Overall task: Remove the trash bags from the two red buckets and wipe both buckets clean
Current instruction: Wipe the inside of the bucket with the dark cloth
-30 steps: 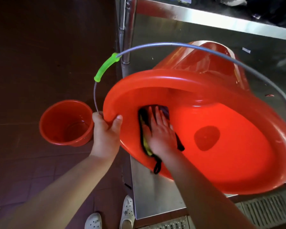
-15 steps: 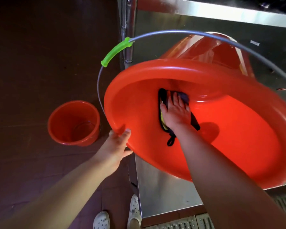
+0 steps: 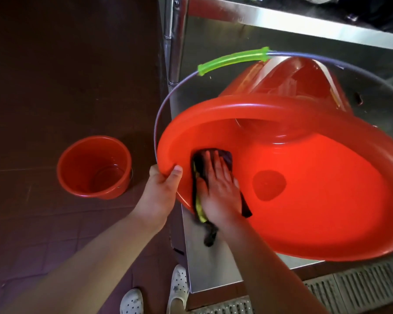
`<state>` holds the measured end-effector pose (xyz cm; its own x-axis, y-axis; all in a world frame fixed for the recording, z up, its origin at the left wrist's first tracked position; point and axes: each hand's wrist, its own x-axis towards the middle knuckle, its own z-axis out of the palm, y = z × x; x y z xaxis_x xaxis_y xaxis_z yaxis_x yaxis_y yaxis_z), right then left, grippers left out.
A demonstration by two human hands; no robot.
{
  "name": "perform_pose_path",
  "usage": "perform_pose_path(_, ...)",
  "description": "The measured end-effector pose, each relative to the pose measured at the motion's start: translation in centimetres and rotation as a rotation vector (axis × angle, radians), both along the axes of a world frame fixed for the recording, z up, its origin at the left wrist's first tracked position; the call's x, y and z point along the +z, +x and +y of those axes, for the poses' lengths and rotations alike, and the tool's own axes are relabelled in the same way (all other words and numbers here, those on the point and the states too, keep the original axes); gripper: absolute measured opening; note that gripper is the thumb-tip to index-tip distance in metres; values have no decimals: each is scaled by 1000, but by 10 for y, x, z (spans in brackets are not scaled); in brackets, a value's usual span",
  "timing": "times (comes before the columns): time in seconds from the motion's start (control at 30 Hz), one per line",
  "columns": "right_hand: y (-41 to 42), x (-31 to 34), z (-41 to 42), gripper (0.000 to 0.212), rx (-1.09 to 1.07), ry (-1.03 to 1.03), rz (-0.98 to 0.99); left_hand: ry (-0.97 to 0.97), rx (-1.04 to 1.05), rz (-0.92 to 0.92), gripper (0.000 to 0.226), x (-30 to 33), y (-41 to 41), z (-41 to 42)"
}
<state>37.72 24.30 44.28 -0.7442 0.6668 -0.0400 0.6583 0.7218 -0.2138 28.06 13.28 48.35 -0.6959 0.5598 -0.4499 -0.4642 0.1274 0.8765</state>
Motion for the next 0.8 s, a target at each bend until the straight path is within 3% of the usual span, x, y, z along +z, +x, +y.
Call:
perform_pose_path(0.17, -17, -9, 74, 59, -69, -6, -55, -4, -20, 205, 29, 9, 0, -11)
perform_pose_path(0.27, -29, -10, 111, 57, -118, 15, -77, 28, -17, 285, 51, 17, -2, -11)
perform_pose_path(0.4, -36, -17, 119, 58, -119, 72, -60, 23, -55, 160, 60, 2, -3, -12)
perform_pose_path(0.57, -41, -16, 111, 61, -125, 95, -135, -106, -148, 19, 18, -24, 17, -15)
perform_pose_path(0.7, -33, -11, 67, 63, -163, 30, -80, -66, -129, 57, 22, -25, 20, -15)
perform_pose_path(0.8, -11, -7, 6, 69, -73, 36, -32, -65, -128, 68, 25, -25, 22, -16)
